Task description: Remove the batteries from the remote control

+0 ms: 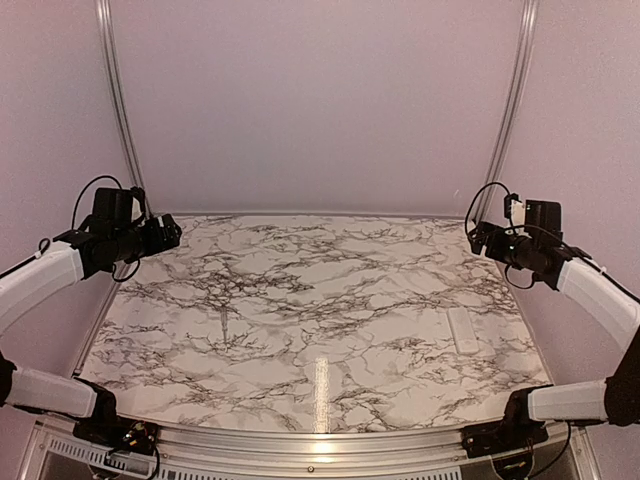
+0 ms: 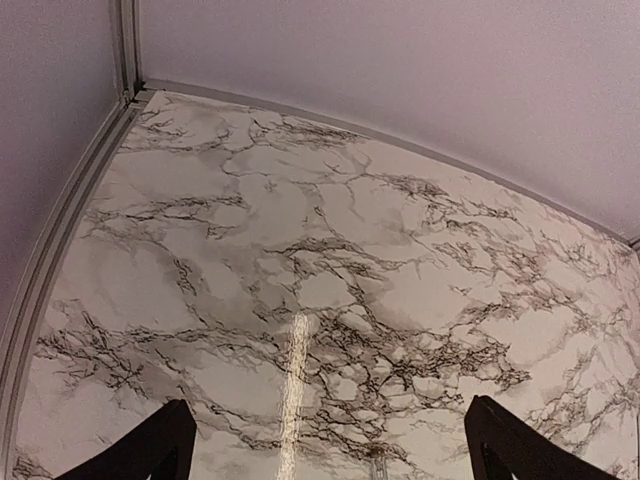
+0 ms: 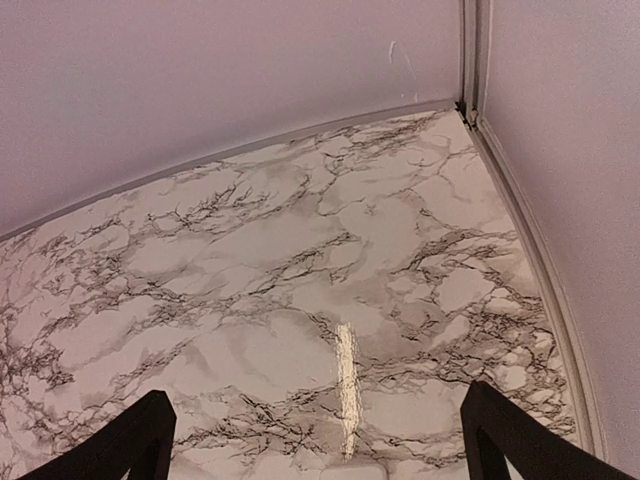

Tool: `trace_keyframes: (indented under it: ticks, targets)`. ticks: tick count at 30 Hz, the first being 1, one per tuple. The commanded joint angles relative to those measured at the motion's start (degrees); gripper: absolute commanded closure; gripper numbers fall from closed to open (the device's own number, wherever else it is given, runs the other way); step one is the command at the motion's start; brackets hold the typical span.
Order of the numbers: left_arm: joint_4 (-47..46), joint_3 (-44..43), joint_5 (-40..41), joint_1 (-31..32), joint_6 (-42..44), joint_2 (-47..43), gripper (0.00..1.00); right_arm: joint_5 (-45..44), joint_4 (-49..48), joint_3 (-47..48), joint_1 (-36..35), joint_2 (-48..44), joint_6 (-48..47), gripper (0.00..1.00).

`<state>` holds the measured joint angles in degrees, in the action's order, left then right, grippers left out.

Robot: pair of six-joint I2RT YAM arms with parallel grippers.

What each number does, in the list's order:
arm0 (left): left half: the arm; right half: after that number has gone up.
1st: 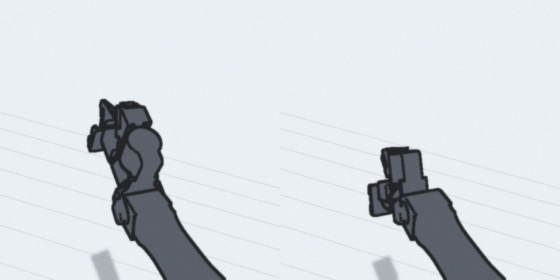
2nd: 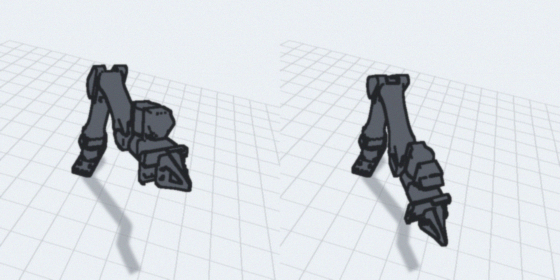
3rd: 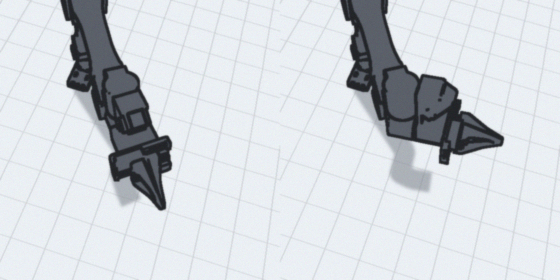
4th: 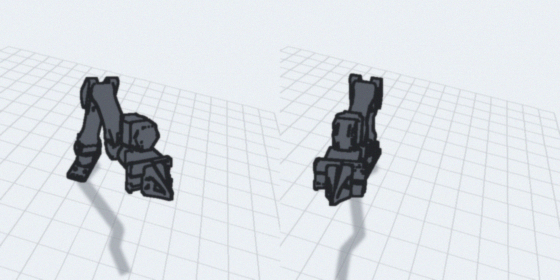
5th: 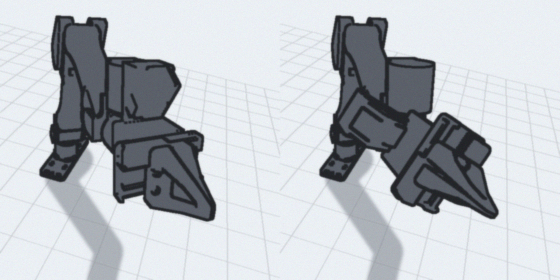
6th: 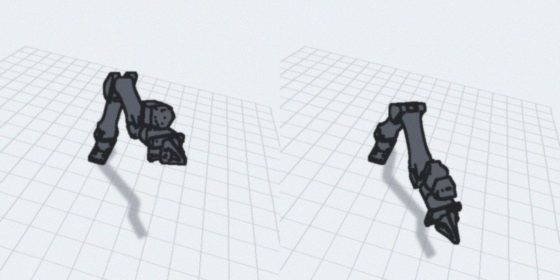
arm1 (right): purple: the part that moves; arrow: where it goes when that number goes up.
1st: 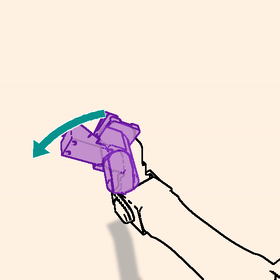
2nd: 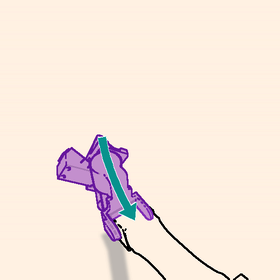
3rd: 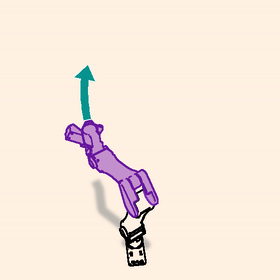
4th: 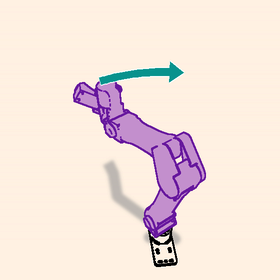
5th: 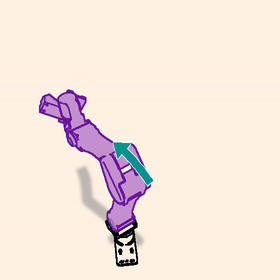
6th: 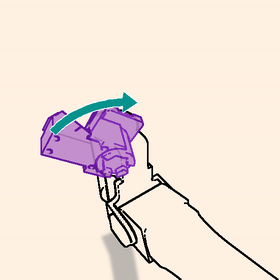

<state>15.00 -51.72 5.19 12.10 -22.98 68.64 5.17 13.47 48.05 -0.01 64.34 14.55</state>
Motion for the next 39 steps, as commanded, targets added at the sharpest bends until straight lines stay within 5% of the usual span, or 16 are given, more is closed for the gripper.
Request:
trace_keyframes:
  ticks: [1,13,31,39]
  targets:
    - [8.4,-1.8,-1.0,4.1,-3.7,-0.2,0.01,1.9,-0.6,-1.2,1.1,-1.7,-1.1,0.02]
    - [11.8,-2.4,-1.5,8.3,-7.4,0.7,0.01,-0.7,6.6,0.1,1.4,1.3,-2.1,0.02]
    - [19.0,-3.4,14.6,8.2,-9.4,-0.5,0.01,-2.6,17.1,0.8,1.4,3.0,2.7,0.02]
    - [22.7,-6.5,14.1,8.2,-8.3,3.8,0.01,-4.7,21.4,0.9,-1.6,7.1,3.5,0.02]
